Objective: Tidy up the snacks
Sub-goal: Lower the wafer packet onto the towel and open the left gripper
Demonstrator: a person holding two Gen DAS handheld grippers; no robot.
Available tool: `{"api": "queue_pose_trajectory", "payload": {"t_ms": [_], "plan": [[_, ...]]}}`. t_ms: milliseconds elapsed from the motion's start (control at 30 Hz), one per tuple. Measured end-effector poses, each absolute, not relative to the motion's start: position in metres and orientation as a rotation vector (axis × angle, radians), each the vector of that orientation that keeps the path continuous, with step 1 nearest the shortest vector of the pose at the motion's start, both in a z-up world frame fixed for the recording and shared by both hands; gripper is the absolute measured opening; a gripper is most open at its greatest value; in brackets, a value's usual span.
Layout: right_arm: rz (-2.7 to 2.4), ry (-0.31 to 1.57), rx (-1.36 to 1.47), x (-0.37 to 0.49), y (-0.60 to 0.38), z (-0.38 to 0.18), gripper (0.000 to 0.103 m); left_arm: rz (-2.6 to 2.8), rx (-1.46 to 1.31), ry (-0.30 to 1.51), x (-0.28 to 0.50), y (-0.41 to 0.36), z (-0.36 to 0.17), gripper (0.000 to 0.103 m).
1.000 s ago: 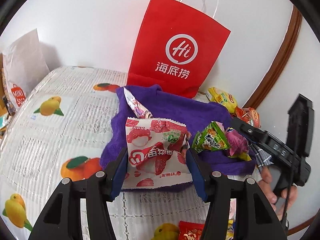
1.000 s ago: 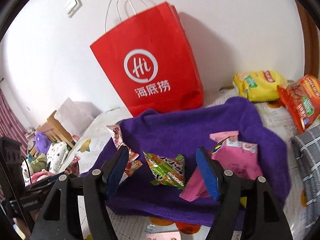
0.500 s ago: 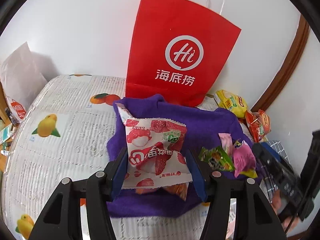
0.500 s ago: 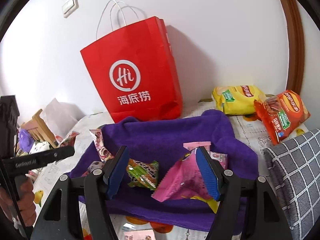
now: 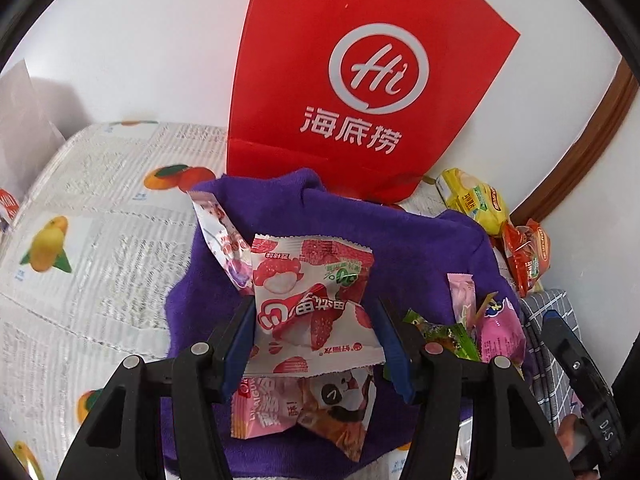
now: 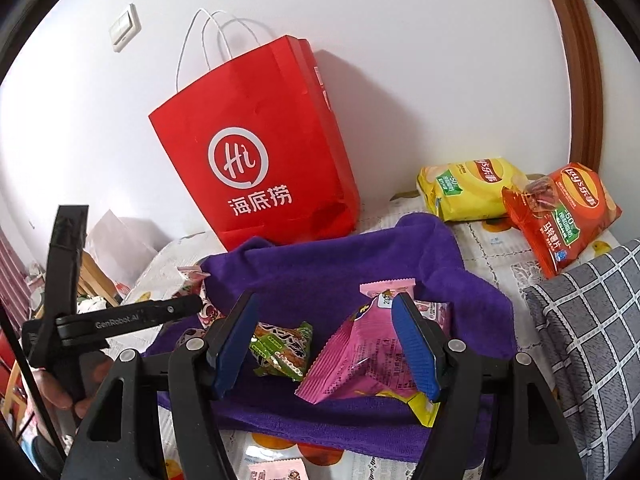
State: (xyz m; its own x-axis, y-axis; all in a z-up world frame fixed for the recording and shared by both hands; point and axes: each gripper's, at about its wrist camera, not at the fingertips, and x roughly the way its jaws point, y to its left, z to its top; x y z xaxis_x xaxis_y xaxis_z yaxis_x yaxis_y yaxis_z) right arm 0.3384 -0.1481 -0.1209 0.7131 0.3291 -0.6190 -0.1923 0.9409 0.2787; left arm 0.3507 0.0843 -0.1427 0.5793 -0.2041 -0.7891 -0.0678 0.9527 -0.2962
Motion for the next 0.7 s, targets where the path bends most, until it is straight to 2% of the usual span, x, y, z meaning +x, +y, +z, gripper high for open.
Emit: {"api": "queue_pose_trajectory", "payload": {"t_ms": [333,500,700], "plan": [[0.312,0.700,0.223,0.335,-0.149,-0.117,0.069,-0.145,-0.344,0.973,0.354,0.084,-0.148,0.058],[0.316,0.705,0.221,0.335,-0.148,-0.118,0.069,-0.131,-0.325,0.954,0.350,0.082,-0.141,0.070],[0.324,0.708,0.200,0.334,-0.142,-0.118,0.069,-0.118,-0.313,0.920,0.339,0.085,-0.132,0.072]]}}
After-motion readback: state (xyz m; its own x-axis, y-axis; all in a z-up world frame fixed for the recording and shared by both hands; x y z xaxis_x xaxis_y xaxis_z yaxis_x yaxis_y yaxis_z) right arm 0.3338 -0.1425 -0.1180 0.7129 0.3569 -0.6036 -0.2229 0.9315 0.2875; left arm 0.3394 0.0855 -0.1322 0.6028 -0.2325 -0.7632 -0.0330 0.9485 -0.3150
